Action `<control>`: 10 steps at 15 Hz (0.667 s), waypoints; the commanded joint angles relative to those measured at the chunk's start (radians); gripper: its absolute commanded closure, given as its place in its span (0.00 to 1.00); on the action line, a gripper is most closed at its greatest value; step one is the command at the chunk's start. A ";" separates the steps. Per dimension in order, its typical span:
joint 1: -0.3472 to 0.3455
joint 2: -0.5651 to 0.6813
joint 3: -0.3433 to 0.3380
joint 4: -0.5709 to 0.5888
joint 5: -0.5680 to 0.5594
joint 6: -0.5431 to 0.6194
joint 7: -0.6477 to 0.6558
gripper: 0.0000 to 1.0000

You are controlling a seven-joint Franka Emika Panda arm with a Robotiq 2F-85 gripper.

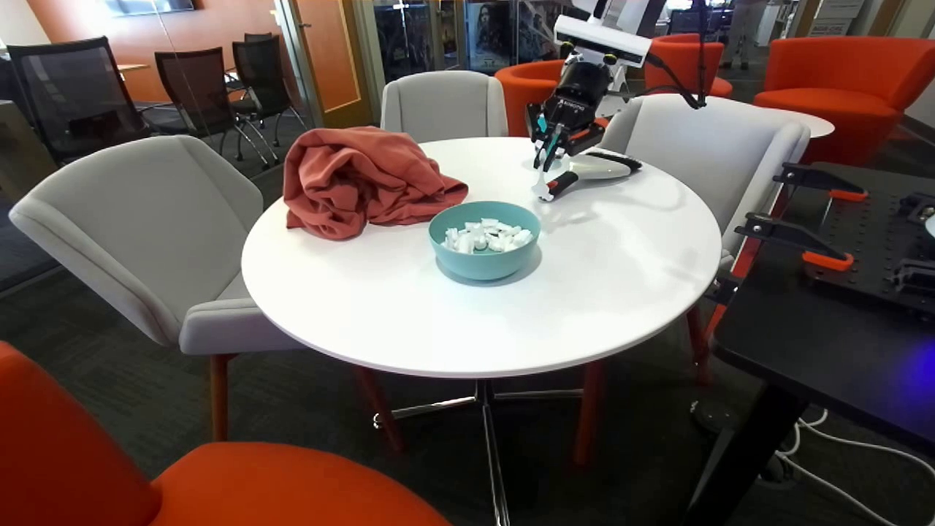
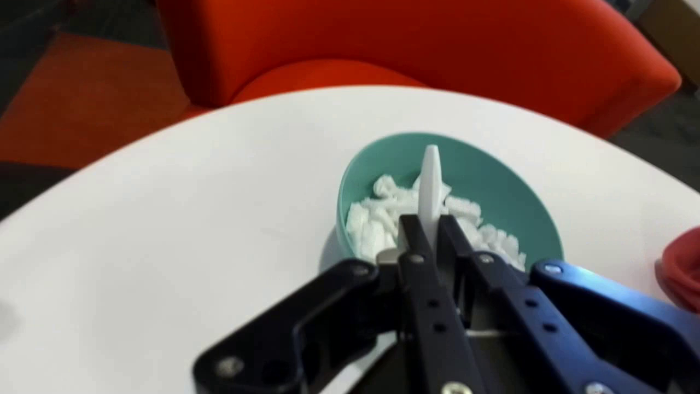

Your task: Get the white spoon and use it to stir the contents of the green bowl

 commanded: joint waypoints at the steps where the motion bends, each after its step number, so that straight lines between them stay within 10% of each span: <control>1: 0.052 -0.101 -0.017 -0.119 -0.005 0.211 0.053 0.97; 9: 0.143 -0.160 -0.032 -0.293 -0.202 0.659 0.348 0.97; 10: 0.155 -0.160 -0.036 -0.313 -0.251 0.689 0.403 0.64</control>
